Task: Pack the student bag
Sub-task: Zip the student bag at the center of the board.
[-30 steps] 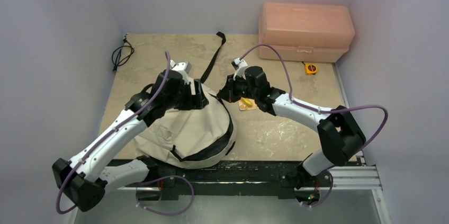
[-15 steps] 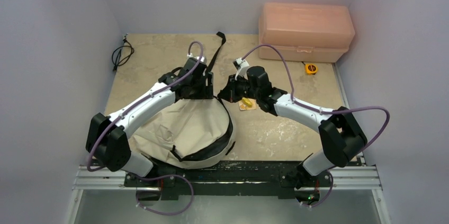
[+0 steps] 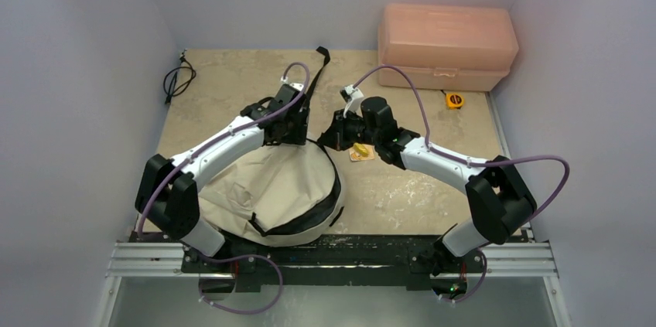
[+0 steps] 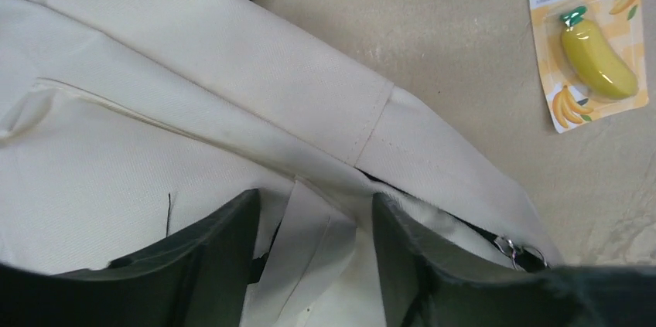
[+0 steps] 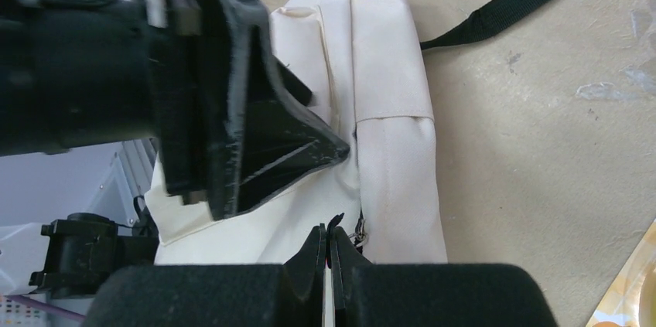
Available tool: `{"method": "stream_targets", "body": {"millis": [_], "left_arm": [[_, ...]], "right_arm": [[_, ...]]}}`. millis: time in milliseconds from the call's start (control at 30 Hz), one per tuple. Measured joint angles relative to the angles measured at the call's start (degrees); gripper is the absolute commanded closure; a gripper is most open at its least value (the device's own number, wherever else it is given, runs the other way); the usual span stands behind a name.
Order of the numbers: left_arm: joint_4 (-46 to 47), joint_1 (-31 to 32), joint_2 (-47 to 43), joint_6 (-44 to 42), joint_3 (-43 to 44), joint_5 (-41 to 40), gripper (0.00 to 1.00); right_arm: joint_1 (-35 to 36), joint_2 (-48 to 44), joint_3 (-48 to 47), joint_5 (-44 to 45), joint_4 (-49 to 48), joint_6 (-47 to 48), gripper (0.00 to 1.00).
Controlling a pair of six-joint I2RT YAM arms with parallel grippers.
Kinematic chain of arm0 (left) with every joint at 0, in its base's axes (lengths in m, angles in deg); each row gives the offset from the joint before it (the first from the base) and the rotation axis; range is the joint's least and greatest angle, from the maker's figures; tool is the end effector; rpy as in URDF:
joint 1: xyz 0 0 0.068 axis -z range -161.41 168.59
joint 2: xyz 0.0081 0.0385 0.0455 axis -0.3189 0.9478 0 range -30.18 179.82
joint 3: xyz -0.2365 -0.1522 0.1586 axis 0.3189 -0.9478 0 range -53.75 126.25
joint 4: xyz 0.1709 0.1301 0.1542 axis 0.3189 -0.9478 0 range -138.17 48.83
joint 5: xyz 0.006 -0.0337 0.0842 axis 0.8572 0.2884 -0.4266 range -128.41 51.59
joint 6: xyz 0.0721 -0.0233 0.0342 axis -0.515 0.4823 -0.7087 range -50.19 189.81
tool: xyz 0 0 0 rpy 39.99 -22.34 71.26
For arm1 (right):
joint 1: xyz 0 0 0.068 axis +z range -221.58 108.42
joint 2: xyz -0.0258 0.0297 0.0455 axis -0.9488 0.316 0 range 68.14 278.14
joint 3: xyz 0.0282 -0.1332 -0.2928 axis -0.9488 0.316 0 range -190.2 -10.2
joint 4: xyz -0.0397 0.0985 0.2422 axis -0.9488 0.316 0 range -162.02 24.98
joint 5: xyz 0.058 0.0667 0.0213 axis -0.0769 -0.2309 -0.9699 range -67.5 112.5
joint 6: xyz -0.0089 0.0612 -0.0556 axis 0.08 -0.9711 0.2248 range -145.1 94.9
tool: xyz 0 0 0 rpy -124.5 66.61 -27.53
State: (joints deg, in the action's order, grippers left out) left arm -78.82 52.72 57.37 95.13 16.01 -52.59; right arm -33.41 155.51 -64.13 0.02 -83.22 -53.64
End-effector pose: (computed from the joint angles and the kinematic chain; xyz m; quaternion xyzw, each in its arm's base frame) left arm 0.2940 -0.1776 0.2911 0.0361 0.9476 -0.0439 0.3144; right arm 0.2788 0.2543 0.2886 -0.1767 0.8023 0.4358 0.3677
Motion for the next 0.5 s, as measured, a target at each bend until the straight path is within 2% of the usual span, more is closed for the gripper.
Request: {"method": "stream_targets", "body": {"millis": [67,167,500], "left_arm": [[0.3,0.0,2.4,-0.3,0.3,0.2,0.68],[0.1,-0.1,4.2,-1.0,0.3,0.2,1.00],[-1.4,-4.8,4.2,2.5,1.9,-3.3,1.00]], "right_arm": [[0.0,0.0,0.1,0.0,0.0,0.0,1.00],[-0.1,0.0,0.1,0.0,0.0,0.0,1.00],[-0.4,-3.5,3.4,0.1,-0.3,0.5,1.00]]}}
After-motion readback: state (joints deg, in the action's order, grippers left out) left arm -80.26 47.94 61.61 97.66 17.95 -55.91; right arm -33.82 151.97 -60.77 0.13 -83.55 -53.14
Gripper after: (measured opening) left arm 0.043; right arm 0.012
